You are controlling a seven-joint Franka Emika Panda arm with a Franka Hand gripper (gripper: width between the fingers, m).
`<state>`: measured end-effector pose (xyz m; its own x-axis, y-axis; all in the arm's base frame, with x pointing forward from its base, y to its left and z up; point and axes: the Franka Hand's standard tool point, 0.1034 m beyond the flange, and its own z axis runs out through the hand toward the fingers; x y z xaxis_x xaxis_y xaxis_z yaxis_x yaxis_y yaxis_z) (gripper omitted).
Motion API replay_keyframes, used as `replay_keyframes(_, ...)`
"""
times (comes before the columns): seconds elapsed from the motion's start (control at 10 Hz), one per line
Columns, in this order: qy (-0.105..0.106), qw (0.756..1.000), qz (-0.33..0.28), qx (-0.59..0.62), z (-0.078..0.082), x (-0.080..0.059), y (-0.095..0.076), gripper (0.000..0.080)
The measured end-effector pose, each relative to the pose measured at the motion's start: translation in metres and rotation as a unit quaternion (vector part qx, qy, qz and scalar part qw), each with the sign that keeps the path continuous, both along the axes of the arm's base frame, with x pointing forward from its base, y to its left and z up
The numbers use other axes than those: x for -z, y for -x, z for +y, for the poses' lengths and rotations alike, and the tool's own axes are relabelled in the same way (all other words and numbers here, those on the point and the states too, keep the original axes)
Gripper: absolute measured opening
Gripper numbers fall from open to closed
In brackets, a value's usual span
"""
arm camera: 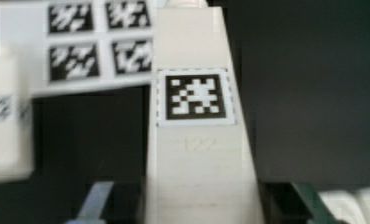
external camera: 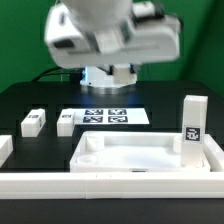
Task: Assemble desk
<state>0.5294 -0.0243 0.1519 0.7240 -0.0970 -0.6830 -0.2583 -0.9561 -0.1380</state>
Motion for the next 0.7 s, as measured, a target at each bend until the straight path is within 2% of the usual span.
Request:
replay_keyframes(0.1,0.004,1.000,-0.015,0.007,-0.010,-0.003,-0.008,0.0289)
replay_keyframes(0.2,0.020,0.997,-0.075,0.011,-0.007,0.003,-0.019,0.0289)
replay_keyframes(0.4,0.037,0.989,-0.140,0.020,-0.006,0.001,-0.020,0.0289)
replay_keyframes(0.5,0.053,0.978,-0.198,0.026,-0.008,0.002,-0.030,0.0289)
replay_keyframes(0.6,0.052,0.975,-0.215,0.029,-0.011,-0.005,-0.039,0.0289)
replay_keyframes(0.7,0.051,0.959,-0.277,0.034,-0.023,-0.020,-0.068,0.0289)
